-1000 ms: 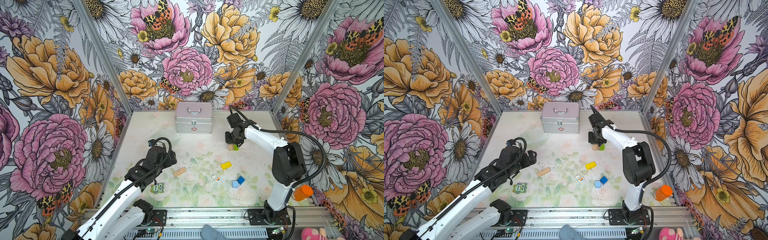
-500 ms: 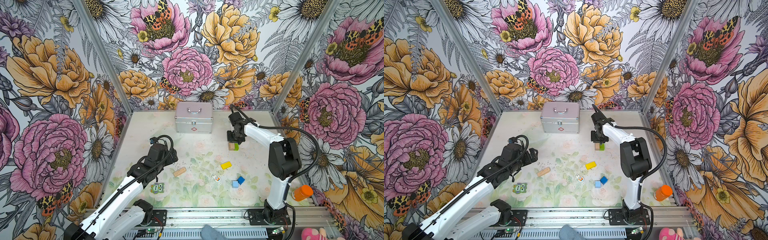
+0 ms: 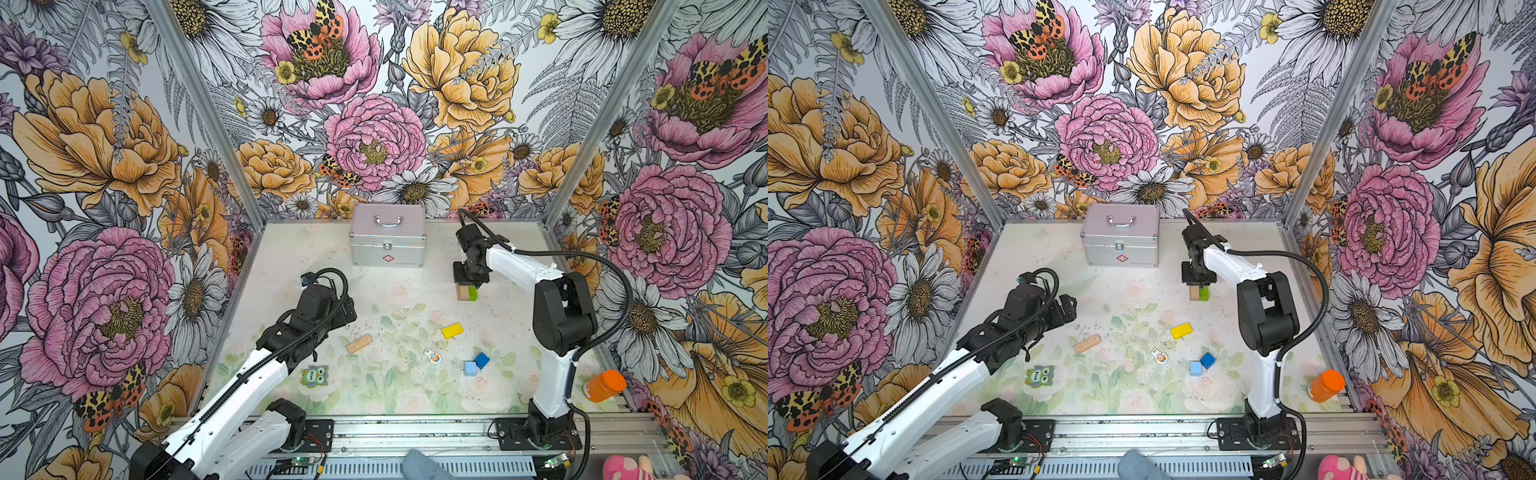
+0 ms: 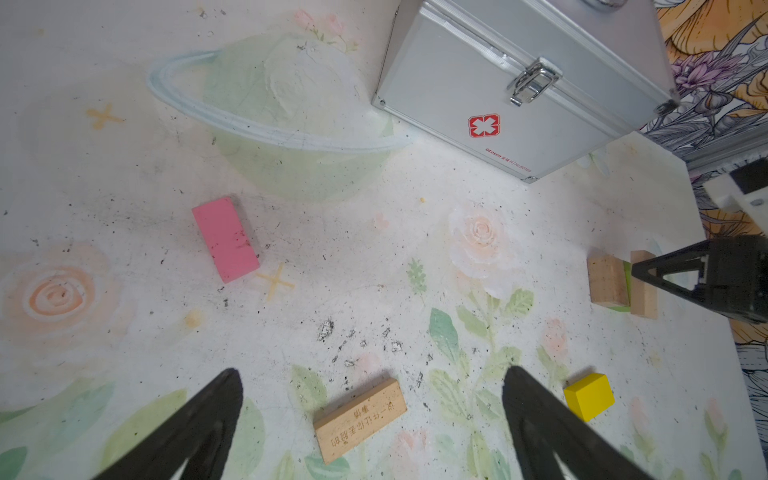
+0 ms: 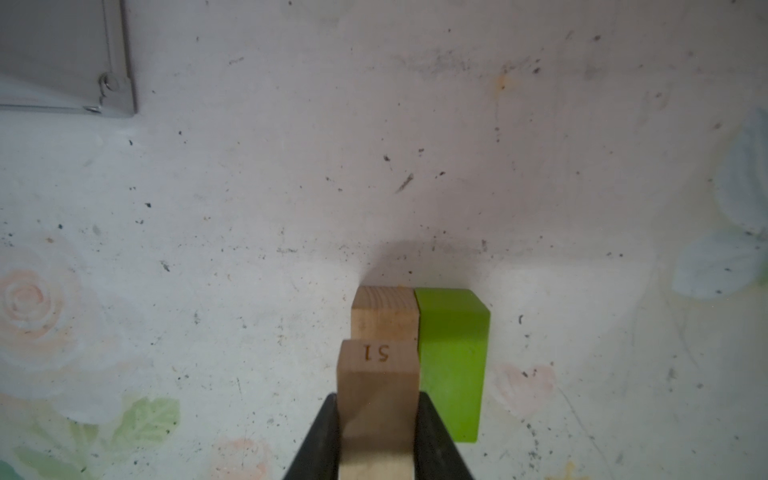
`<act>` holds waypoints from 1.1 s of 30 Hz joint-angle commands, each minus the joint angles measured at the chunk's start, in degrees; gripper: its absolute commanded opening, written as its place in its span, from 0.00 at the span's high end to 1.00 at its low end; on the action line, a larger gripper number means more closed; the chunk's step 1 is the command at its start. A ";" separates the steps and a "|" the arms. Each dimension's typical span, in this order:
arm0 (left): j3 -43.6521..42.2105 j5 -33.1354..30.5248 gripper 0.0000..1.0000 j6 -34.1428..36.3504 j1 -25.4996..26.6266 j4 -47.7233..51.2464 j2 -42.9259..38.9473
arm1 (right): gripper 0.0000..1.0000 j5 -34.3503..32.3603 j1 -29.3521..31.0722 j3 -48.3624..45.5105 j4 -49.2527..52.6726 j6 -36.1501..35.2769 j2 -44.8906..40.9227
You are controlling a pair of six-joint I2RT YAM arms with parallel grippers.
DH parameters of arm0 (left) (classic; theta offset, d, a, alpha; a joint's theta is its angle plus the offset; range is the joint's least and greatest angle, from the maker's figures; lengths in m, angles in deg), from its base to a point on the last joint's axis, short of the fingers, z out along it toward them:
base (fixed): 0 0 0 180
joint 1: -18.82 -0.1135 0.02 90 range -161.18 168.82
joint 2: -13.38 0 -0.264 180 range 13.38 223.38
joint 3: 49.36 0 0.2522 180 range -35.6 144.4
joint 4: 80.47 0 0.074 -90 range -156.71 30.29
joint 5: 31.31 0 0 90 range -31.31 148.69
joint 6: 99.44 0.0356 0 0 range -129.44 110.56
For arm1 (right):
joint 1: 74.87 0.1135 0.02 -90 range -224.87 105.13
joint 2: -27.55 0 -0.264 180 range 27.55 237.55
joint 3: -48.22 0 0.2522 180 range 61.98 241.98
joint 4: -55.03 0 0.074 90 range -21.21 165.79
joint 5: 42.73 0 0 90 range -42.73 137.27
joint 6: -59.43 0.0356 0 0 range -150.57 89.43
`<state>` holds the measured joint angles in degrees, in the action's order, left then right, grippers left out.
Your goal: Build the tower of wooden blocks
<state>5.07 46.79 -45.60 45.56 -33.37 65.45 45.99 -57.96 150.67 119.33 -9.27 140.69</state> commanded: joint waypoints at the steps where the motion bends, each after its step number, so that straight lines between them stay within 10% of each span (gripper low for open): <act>1: 1.78 0.77 0.01 1.18 -0.45 -1.86 0.56 | 0.72 -0.50 -0.49 2.04 0.13 -0.94 1.75; 33: 1.96 1.84 0.01 1.74 -0.51 -3.06 1.39 | 0.62 0.28 -0.83 4.55 0.48 -1.69 5.29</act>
<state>5.77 47.64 -44.99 45.56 -35.32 67.50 46.06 -58.46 153.36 119.35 -10.78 144.71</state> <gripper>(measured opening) 0.988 0.372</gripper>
